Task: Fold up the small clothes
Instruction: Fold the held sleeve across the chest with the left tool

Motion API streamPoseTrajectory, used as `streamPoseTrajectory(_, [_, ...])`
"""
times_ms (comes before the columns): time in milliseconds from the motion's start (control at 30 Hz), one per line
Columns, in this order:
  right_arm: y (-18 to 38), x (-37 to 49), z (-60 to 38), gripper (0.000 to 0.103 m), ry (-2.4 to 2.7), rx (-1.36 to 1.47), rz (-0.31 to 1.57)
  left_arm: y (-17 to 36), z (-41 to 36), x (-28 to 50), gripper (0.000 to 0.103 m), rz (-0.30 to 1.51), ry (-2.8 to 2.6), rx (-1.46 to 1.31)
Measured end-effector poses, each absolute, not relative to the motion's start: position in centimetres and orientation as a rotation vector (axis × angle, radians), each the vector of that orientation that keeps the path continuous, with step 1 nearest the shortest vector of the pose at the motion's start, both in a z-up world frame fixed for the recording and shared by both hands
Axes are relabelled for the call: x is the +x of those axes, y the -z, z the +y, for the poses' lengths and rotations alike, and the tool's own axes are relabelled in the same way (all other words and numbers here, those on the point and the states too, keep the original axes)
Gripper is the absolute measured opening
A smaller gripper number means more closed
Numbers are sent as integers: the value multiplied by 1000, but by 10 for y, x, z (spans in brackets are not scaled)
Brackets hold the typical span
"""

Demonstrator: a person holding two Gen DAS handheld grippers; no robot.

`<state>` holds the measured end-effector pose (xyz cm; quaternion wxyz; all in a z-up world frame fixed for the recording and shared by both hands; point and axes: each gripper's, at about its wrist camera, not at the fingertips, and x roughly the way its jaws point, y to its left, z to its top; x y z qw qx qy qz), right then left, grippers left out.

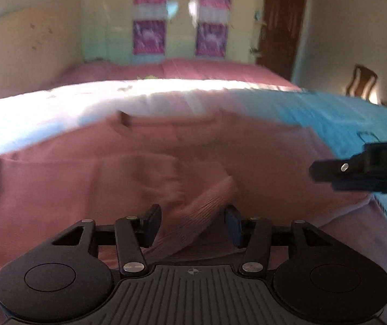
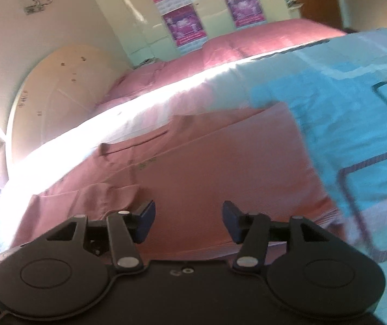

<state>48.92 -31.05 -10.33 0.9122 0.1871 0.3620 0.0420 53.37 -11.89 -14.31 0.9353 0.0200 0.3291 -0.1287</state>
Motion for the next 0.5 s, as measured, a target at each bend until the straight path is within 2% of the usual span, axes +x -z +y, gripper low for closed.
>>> streamPoseTrajectory(167, [115,502,-291,50,-190,482,802,126,-15,475,51,592,74,-3])
streamPoseTrajectory(300, [131,514,-271,47,-235,576,867,138,59,449,51,663,-49,-19])
streamPoseTrajectory(467, [141,523,-245,42,-207,602,909,159,82,461,51,727,-46,-30])
streamPoseTrajectory(500, [141,523,-243,38,-196,590,904,162,80,469,51,732,-47,-20])
